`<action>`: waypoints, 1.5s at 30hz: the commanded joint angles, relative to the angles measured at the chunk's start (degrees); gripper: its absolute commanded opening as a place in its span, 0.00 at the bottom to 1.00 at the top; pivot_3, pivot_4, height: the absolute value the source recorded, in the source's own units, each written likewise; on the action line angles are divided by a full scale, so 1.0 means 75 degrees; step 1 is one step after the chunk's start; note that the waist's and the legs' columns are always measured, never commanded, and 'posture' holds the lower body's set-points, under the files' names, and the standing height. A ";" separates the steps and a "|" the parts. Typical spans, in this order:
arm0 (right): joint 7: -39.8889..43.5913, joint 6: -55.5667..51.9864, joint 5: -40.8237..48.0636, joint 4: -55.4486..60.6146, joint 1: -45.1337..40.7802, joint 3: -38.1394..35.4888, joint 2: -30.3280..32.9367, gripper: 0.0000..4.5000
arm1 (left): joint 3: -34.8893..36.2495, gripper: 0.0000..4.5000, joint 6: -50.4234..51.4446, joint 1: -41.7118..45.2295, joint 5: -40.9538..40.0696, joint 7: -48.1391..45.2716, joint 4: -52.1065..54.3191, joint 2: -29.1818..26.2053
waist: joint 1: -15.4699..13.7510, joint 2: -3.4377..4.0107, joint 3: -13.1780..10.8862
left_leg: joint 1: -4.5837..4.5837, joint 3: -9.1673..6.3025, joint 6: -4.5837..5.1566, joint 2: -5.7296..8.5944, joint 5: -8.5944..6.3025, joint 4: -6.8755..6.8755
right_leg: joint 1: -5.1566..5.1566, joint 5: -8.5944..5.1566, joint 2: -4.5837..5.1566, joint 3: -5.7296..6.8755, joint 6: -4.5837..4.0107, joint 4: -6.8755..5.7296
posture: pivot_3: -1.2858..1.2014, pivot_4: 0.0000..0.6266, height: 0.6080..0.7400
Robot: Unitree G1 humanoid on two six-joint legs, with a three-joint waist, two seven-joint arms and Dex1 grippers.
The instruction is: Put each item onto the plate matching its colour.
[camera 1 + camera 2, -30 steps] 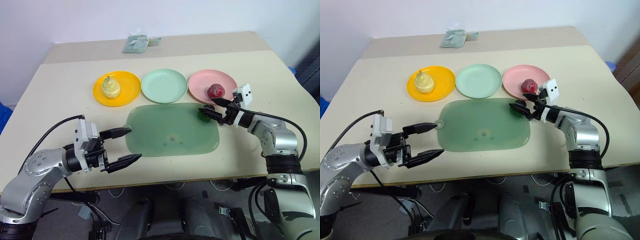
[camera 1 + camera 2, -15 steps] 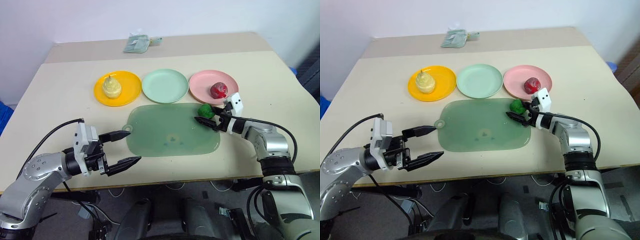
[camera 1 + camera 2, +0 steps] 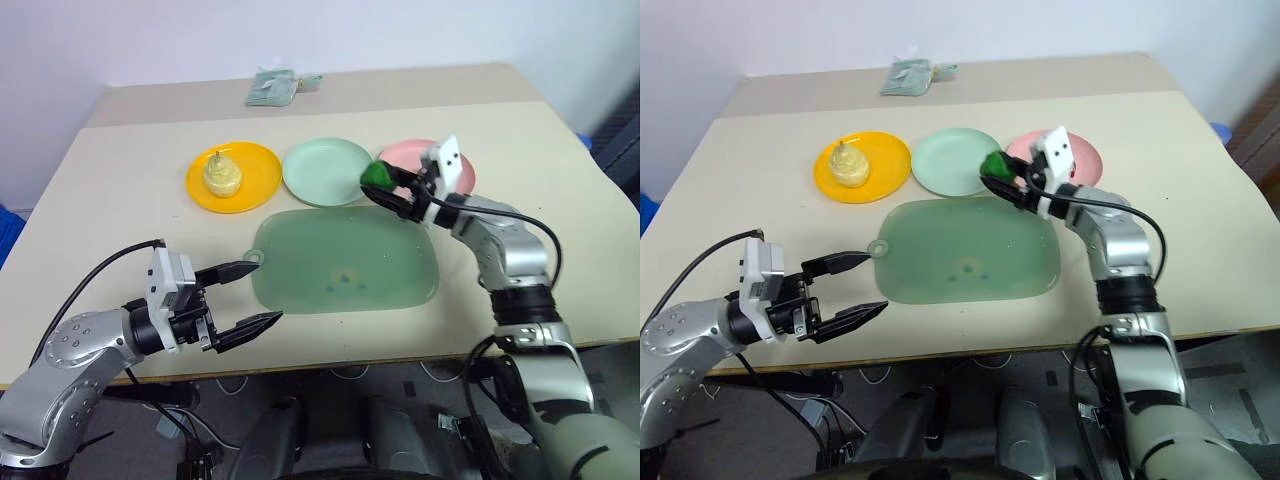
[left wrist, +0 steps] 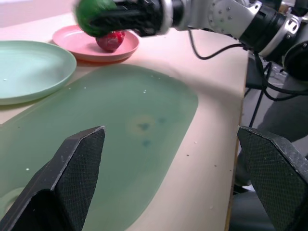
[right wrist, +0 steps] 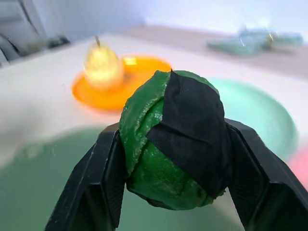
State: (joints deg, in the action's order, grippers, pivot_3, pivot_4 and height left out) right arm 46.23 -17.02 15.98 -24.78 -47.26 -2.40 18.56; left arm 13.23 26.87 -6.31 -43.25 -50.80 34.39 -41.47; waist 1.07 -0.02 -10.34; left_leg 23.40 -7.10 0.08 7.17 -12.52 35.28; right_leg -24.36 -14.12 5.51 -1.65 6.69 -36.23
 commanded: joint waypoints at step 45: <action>-0.1241 0.0873 0.0435 0.4793 0.5175 -0.2391 0.1765 0.99 | -0.0512 1.00 -0.1585 0.1628 0.2305 0.3152 -0.1389 0.2363 | -0.0087 -0.0002 0.0020 | -0.0010 0.0033 0.0020 -0.0012 -0.0011 0.0010 | 0.0000 0.0005 -0.0004 -0.0014 -0.0004 -0.0021 | 0.52 0.24 1.00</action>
State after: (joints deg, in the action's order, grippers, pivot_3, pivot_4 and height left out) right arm 37.41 -8.92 17.39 5.19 -10.88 -18.70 30.87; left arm 9.54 17.06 5.68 -26.89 -25.65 24.16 -22.74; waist 0.42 -0.04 -10.19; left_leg 23.34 -6.85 0.23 7.09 -12.60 35.36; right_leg -24.36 -14.08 5.48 -1.75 6.66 -36.38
